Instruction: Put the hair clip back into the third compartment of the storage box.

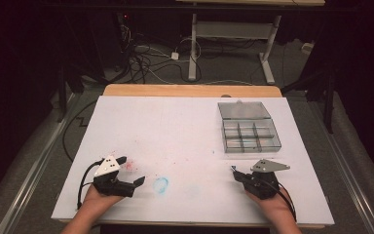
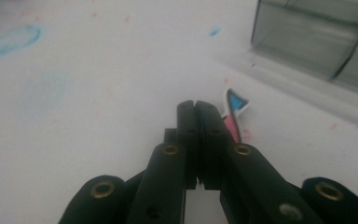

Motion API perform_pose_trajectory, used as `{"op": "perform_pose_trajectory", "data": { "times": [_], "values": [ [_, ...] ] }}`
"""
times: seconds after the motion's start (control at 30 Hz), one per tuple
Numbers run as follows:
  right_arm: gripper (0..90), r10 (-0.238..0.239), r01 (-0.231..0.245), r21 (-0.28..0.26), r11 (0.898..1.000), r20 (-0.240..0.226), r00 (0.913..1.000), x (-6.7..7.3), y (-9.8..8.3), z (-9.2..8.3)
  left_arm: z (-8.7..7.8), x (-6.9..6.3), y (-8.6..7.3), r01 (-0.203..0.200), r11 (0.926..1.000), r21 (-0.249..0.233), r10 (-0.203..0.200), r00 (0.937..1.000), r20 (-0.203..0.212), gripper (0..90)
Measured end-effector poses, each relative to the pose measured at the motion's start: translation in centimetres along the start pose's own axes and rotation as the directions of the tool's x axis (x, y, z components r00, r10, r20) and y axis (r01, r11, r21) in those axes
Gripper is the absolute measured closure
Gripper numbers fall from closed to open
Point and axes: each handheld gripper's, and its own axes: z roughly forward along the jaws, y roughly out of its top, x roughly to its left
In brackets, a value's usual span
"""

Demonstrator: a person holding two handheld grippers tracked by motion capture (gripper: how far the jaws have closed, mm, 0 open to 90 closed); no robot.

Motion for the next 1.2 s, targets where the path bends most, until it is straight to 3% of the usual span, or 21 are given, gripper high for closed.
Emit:
{"op": "perform_pose_trajectory", "data": {
  "times": [0.1, 0.27, 0.37, 0.43, 0.5, 0.6, 0.7, 0.8, 0.87, 1.2],
  "values": [
    [85.9, -0.004, 0.004, -0.012, 1.000, 0.007, 1.0000, -0.4, 0.3, -0.2, 0.1, 0.1, 0.1, 0.002, 1.0000, 0.005, -0.002, 1.0000, -0.008, 0.0],
    [76.7, 0.014, -0.013, -0.019, 1.000, 0.025, 0.9996, -1.1, 0.6, 0.1, -0.1, 0.4, 0.2, 0.014, 0.9990, -0.042, -0.016, 0.9993, -0.035, 0.0],
    [69.3, 0.024, -0.022, -0.049, 0.999, 0.038, 0.9990, -1.4, 0.7, 0.0, -0.2, 0.6, 0.3, 0.026, 0.9991, -0.034, -0.027, 0.9990, -0.037, 0.0],
    [67.0, 0.020, -0.018, -0.052, 0.998, 0.041, 0.9989, -1.5, 0.7, 0.1, -0.2, 0.7, 0.5, 0.045, 0.9989, -0.013, -0.046, 0.9989, -0.012, 0.0],
    [64.4, 0.017, -0.015, -0.045, 0.999, 0.043, 0.9990, -1.5, 0.7, 0.3, -0.3, 0.7, 0.5, 0.041, 0.9991, -0.010, -0.041, 0.9992, 0.004, 0.0],
    [60.3, 0.019, -0.017, -0.040, 0.999, 0.044, 0.9988, -1.6, 0.6, 0.5, -0.2, 0.2, 0.6, 0.008, 1.0000, -0.001, -0.008, 0.9998, 0.021, 0.0],
    [59.5, 0.026, -0.026, -0.022, 0.999, 0.040, 0.9988, -1.7, 0.5, 0.7, 0.0, 0.0, 0.4, -0.018, 0.9998, 0.011, 0.018, 0.9998, 0.009, 0.0],
    [59.8, 0.034, -0.034, 0.001, 0.999, 0.040, 0.9986, -1.8, 0.3, 1.0, 0.2, 0.2, 0.2, -0.002, 0.9997, 0.024, 0.002, 1.0000, 0.007, 0.0],
    [60.3, 0.042, -0.043, 0.012, 0.999, 0.045, 0.9981, -1.8, 0.2, 1.0, 0.4, 0.2, 0.2, 0.007, 0.9994, 0.033, -0.006, 0.9998, -0.018, 0.0],
    [63.6, 0.039, -0.041, 0.054, 0.998, 0.033, 0.9987, -1.8, -0.1, 1.5, 0.4, 0.1, 0.1, -0.001, 0.9995, 0.030, 0.001, 1.0000, -0.009, 0.0]
  ]
}}
